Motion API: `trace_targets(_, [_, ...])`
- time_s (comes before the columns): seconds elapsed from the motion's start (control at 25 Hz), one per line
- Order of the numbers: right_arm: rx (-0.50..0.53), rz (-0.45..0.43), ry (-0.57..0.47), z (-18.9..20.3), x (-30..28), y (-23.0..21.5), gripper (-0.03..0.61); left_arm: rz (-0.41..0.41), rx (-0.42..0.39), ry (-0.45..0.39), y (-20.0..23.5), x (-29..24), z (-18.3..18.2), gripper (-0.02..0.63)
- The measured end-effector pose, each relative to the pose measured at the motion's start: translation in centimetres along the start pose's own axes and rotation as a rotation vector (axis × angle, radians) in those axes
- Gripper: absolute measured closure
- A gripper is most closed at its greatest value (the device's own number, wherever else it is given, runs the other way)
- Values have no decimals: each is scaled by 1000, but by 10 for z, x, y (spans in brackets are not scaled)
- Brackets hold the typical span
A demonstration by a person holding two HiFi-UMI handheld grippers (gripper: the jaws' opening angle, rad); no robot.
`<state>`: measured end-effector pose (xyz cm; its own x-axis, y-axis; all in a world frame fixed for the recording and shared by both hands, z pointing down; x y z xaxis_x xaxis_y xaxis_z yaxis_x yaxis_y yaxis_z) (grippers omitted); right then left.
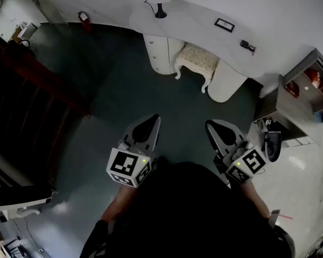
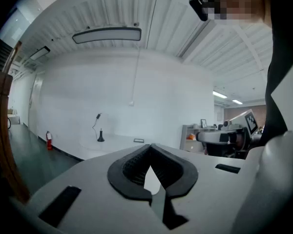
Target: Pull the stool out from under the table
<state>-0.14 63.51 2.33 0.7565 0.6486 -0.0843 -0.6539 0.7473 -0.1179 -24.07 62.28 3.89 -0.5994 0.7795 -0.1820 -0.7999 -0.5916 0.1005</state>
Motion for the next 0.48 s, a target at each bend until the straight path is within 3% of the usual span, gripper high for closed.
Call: trace_targets(0.48, [-28,-2,30,4,-19,14,561,-1,6,3,18,13,5,600])
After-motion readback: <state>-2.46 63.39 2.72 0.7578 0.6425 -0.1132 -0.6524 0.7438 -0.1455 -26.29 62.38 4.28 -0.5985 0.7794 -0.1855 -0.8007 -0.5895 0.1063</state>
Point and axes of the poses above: the fingertips, and each gripper's own axes: x backward along the fingers, y to its left, z out of its underside, the point moved 8 cm from there along x, backward along the fingers, and after that the axes turned 4 degrees about y, right-handed, at the moved point
